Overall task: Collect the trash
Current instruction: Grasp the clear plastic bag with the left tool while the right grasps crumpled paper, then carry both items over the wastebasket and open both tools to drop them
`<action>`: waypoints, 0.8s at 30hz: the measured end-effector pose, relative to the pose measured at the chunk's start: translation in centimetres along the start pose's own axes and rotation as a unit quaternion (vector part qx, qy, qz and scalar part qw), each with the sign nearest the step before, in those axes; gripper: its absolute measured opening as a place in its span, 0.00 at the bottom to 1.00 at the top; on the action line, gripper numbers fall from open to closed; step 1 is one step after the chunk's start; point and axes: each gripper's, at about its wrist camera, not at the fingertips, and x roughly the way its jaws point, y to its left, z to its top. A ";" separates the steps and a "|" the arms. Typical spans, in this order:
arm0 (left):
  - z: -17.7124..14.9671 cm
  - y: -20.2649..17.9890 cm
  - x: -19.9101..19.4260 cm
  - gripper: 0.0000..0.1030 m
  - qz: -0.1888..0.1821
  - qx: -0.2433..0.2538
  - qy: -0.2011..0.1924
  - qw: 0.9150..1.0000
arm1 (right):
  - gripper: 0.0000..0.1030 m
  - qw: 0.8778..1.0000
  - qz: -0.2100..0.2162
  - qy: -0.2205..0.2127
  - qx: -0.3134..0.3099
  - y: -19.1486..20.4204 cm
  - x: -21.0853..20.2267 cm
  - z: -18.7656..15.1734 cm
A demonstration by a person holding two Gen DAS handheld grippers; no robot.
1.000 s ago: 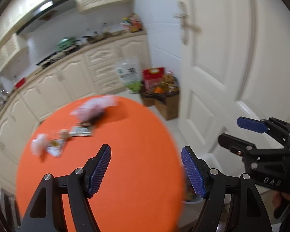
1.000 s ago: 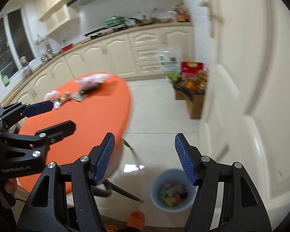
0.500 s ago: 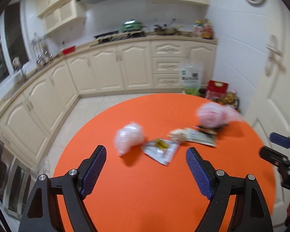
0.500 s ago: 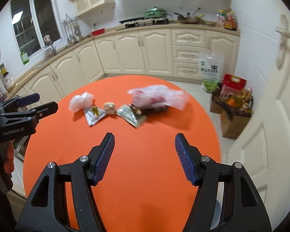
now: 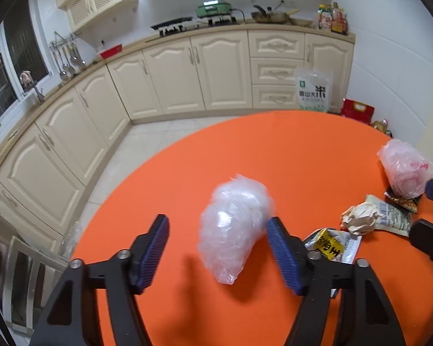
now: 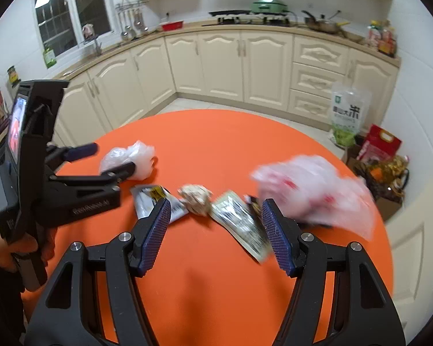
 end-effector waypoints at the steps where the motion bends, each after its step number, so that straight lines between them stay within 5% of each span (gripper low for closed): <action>1: 0.3 -0.1 0.9 0.50 -0.004 0.002 0.003 1.000 | 0.61 1.000 0.002 0.002 -0.005 0.4 0.4 0.2; 3: 0.9 0.2 2.4 0.32 -0.016 0.007 0.016 1.000 | 0.61 1.000 0.007 0.007 -0.020 1.4 1.2 0.5; 6: 1.7 1.3 3.3 0.28 -0.030 0.005 0.014 0.999 | 0.60 0.999 0.014 0.013 -0.030 2.4 2.1 0.6; 13: 1.5 5.1 1.1 0.27 -0.034 -0.015 -0.003 0.999 | 0.52 0.999 0.025 0.036 -0.025 2.7 4.9 1.0; 15: 1.4 5.4 0.8 0.27 -0.032 -0.018 -0.007 0.999 | 0.50 0.999 0.016 0.042 -0.025 2.7 5.7 1.0; 18: -0.1 4.8 -1.0 0.27 -0.034 -0.017 -0.012 0.999 | 0.33 0.999 0.008 0.046 -0.027 2.7 6.1 0.8; 24: -3.1 4.0 -5.1 0.27 -0.042 -0.018 -0.021 0.999 | 0.29 0.998 0.011 0.054 -0.029 2.3 6.3 -0.1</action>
